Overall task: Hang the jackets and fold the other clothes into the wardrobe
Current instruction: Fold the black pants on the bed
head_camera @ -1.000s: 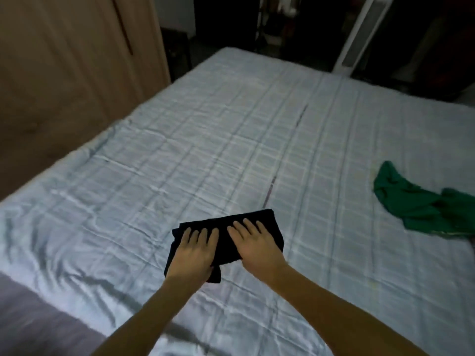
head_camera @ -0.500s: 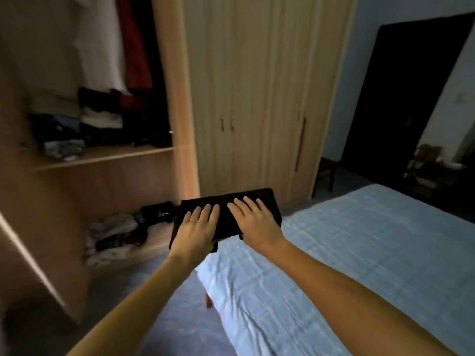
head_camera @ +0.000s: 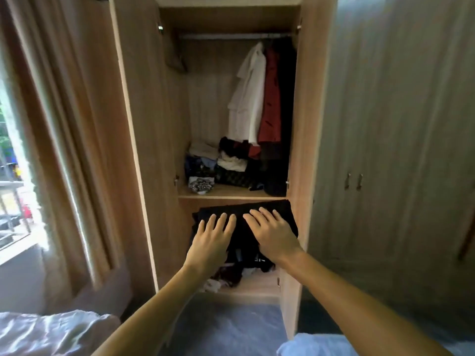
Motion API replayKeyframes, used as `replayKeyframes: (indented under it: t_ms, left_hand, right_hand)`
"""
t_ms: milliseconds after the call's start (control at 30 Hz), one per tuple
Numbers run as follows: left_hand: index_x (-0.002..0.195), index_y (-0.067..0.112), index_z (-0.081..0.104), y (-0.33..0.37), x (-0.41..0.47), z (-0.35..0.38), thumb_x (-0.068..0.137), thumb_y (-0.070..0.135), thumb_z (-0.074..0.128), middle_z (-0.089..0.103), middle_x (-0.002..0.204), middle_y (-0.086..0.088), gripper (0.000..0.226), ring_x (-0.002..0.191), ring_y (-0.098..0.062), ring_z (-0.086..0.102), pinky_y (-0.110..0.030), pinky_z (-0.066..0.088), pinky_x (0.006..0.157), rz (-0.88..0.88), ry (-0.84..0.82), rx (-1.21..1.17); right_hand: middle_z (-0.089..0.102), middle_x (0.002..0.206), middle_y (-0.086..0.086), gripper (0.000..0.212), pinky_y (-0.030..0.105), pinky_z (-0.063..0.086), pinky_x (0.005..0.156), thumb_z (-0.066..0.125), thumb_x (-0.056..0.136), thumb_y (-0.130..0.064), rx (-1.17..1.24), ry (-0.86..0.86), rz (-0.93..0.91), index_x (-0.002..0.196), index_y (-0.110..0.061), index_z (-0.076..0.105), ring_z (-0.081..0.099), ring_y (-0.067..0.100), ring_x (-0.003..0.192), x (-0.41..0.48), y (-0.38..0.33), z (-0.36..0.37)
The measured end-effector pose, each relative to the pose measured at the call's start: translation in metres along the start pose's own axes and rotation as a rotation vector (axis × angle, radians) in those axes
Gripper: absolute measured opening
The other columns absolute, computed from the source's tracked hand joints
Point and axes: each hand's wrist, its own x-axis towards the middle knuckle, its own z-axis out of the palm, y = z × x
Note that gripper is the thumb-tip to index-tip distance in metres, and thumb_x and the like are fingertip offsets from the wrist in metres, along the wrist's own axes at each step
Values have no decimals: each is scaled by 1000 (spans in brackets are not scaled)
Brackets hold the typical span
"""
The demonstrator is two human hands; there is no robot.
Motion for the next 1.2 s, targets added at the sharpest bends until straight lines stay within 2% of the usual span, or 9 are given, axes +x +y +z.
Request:
replayKeyframes:
  t_ms: [167,300,533,767,1000,1200]
  left_hand:
    - [130,11,42,-5,57,33,39,22,92,65,119,-10,104,105,-32,64,-45,57,78,-90,-29,-1]
    - [129,12,42,-21,108,57,31,26,93,66,117,-9,111,103,-30,65,-44,57,77,-124,-48,32]
    - [128,13,43,-63,174,134,29,25,93,67,115,-8,112,102,-29,66,-43,57,77,-132,-107,41]
    - [128,16,45,-137,234,243,28,28,91,67,115,-5,111,102,-26,67,-39,57,78,-106,-136,-71]
    - [122,18,61,-229,337,317,28,25,90,68,114,-2,98,101,-24,67,-39,56,80,-87,-104,-98]
    - [125,16,54,-285,412,382,31,28,91,67,114,-4,102,102,-26,66,-41,56,81,-79,-116,-90]
  right_hand:
    - [69,110,9,69,43,58,77,87,48,-9,84,10,-122,115,-12,67,67,27,101,49,48,55]
    - [69,110,7,73,41,58,77,88,45,-10,164,24,-135,115,-13,67,67,26,101,90,78,101]
    - [69,110,5,76,40,58,77,88,42,-12,221,-32,-143,115,-15,67,67,24,101,145,96,201]
    - [70,108,2,87,36,59,75,91,30,-16,184,-183,-138,114,-17,68,68,21,99,220,93,306]
    - [68,112,0,92,36,58,78,94,29,-23,181,-268,-51,117,-19,66,66,20,102,330,99,395]
    - [68,112,1,89,38,57,80,94,34,-22,202,-278,-38,118,-18,65,66,22,103,407,116,482]
